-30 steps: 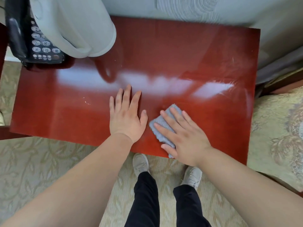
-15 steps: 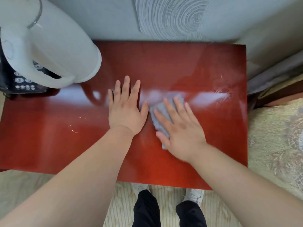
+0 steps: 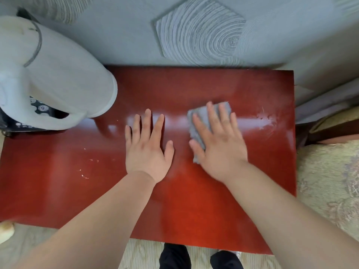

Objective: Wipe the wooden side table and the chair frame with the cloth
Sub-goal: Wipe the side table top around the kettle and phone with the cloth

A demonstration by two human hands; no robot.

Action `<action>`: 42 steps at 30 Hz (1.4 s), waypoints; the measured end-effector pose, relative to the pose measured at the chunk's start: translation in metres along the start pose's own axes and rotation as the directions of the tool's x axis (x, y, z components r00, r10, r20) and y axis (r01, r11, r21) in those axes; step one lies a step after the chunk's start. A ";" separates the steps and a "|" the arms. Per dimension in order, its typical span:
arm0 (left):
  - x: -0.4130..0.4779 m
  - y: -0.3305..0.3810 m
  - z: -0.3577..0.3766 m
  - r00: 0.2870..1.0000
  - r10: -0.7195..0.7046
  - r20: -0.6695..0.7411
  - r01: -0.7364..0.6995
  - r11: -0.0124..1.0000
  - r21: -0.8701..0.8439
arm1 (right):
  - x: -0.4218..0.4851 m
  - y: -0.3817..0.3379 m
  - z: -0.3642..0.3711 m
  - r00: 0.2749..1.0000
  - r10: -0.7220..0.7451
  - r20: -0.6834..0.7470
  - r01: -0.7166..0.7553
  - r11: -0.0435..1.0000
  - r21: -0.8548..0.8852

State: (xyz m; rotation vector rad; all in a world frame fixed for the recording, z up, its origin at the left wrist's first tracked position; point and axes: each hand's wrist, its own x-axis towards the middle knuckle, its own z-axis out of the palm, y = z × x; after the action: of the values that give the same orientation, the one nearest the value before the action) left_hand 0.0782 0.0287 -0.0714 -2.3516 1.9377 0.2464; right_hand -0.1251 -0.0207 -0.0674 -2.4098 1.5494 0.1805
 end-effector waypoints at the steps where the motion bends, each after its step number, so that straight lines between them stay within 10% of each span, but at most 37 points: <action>1: 0.000 0.000 -0.001 1.000 0.005 -0.003 -0.005 1.000 -0.004 | -0.014 -0.006 0.004 0.995 -0.096 0.006 0.096 0.995 -0.008; 6: 0.000 0.001 -0.002 1.000 0.008 0.001 -0.008 1.000 -0.006 | -0.045 -0.008 0.017 0.966 -0.257 -0.032 0.257 0.966 0.018; 14: 0.001 -0.001 0.001 1.000 -0.005 0.019 0.005 1.000 -0.006 | 0.061 0.033 -0.017 0.957 0.287 -0.034 -0.285 0.957 0.060; 24: 0.000 0.000 -0.003 0.999 0.001 0.032 -0.001 1.000 -0.011 | -0.025 0.003 0.010 0.932 -0.355 -0.075 0.359 0.932 0.042; 33: 0.001 -0.002 -0.002 0.999 -0.013 0.047 0.014 1.000 -0.009 | 0.095 0.038 -0.023 0.939 0.330 -0.098 -0.324 0.943 0.076; 42: 0.001 -0.001 -0.002 0.998 -0.001 0.062 0.001 1.000 -0.001 | 0.041 0.003 -0.005 0.911 -0.405 -0.078 0.406 0.914 0.001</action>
State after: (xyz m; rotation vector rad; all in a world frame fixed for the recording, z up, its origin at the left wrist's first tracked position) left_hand 0.0798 0.0274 -0.0700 -2.3168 1.9088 0.3155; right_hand -0.1106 -0.0590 -0.0731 -2.6860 1.0329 -0.0096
